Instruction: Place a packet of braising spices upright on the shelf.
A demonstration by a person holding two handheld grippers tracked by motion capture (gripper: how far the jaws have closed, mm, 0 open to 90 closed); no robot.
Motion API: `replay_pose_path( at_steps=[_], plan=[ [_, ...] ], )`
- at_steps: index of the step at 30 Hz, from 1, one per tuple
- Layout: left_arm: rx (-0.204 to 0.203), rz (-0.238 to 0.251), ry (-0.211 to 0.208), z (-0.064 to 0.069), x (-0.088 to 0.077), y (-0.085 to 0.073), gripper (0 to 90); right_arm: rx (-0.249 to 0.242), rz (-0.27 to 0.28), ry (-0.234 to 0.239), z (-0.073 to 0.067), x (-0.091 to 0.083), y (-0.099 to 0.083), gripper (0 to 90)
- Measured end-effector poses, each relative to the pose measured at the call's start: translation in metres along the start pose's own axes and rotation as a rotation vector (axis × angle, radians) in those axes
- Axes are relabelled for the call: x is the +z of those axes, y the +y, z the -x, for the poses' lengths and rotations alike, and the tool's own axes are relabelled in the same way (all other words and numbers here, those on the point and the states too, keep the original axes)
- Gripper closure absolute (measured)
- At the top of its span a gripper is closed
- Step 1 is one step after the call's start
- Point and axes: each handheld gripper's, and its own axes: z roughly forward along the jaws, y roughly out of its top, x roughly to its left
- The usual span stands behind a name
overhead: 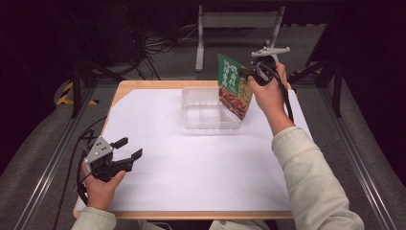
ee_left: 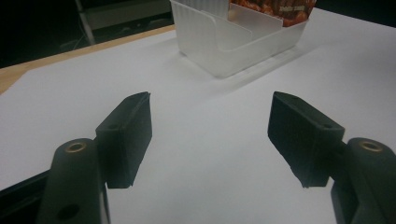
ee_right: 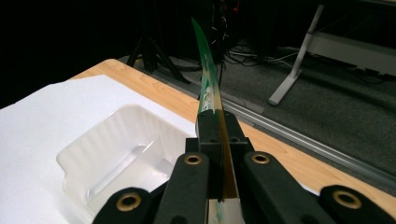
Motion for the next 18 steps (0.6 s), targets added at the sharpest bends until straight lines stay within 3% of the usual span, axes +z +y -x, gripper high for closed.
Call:
replay_pose_path(
  at_steps=[4, 14, 16, 18],
  plan=[
    [-0.001, 0.001, 0.0, 0.0, 0.001, 0.0, 31.4, 0.025, 0.018, 0.014, 0.002, 0.001, -0.007, 90.0],
    [0.002, 0.0, -0.001, 0.001, 0.002, 0.0, 31.4, 0.058, -0.007, -0.003, 0.008, -0.006, -0.018, 90.0],
    [0.004, -0.004, -0.002, 0.002, 0.002, 0.001, 31.4, 0.05, -0.043, -0.013, 0.008, -0.005, -0.022, 90.0],
    [0.006, -0.004, -0.002, 0.002, 0.002, 0.001, 31.4, 0.039, -0.022, -0.013, 0.008, -0.004, -0.026, 90.0]
  ],
)
